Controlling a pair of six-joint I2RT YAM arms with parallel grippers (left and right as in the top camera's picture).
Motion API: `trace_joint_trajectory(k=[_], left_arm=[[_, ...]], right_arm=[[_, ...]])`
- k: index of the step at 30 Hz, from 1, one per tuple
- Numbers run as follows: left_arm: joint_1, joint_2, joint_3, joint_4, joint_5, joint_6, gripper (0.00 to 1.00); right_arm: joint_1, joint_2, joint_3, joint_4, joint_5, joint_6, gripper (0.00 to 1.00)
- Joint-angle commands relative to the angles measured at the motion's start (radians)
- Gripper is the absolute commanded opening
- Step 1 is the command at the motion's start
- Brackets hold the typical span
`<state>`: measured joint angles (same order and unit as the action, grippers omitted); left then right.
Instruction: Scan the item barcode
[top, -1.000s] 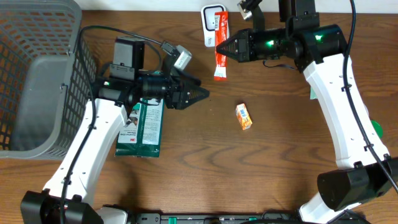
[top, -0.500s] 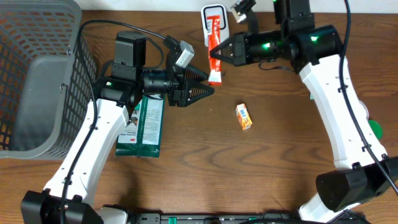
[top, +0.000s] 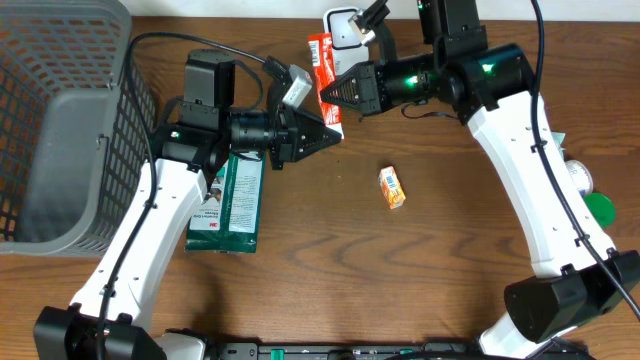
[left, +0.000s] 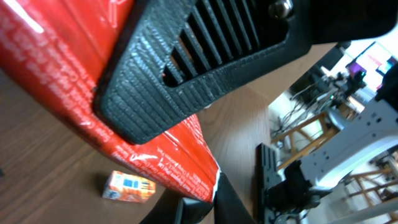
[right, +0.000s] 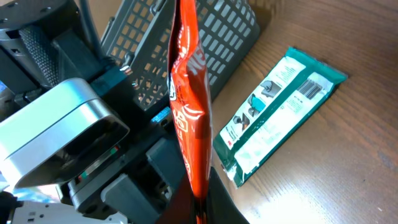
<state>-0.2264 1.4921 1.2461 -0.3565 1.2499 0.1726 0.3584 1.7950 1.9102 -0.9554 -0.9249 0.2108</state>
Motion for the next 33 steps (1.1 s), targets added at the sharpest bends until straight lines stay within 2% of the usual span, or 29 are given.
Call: trace_joint_trajectory(k=[1, 3, 6, 8, 23, 26, 30, 33], left_arm=[[0.000, 0.002, 0.015, 0.000, -0.004, -0.014, 0.07], [0.000, 0.002, 0.014, 0.000, -0.005, -0.014, 0.07], [0.000, 0.002, 0.014, 0.000, -0.004, -0.018, 0.07], [0.000, 0.002, 0.014, 0.000, -0.005, -0.021, 0.07], [0.000, 0.002, 0.014, 0.001, -0.005, -0.021, 0.07], [0.000, 0.002, 0.014, 0.003, -0.009, -0.021, 0.07], [0.000, 0.002, 0.014, 0.003, -0.039, -0.021, 0.07], [0.000, 0.002, 0.014, 0.003, -0.039, -0.021, 0.07]], right_arm=[[0.010, 0.007, 0.008, 0.002, -0.014, -0.034, 0.01], [0.010, 0.007, 0.008, 0.002, -0.012, -0.034, 0.06], [0.010, 0.007, 0.008, -0.005, 0.014, -0.034, 0.24], [0.010, 0.007, 0.008, -0.016, 0.023, -0.043, 0.28], [0.010, 0.007, -0.068, -0.042, 0.030, -0.078, 0.18], [0.014, 0.007, -0.074, -0.043, 0.016, -0.079, 0.18], [0.025, 0.007, -0.074, -0.020, -0.042, -0.078, 0.25], [0.025, 0.007, -0.074, -0.021, -0.045, -0.078, 0.22]])
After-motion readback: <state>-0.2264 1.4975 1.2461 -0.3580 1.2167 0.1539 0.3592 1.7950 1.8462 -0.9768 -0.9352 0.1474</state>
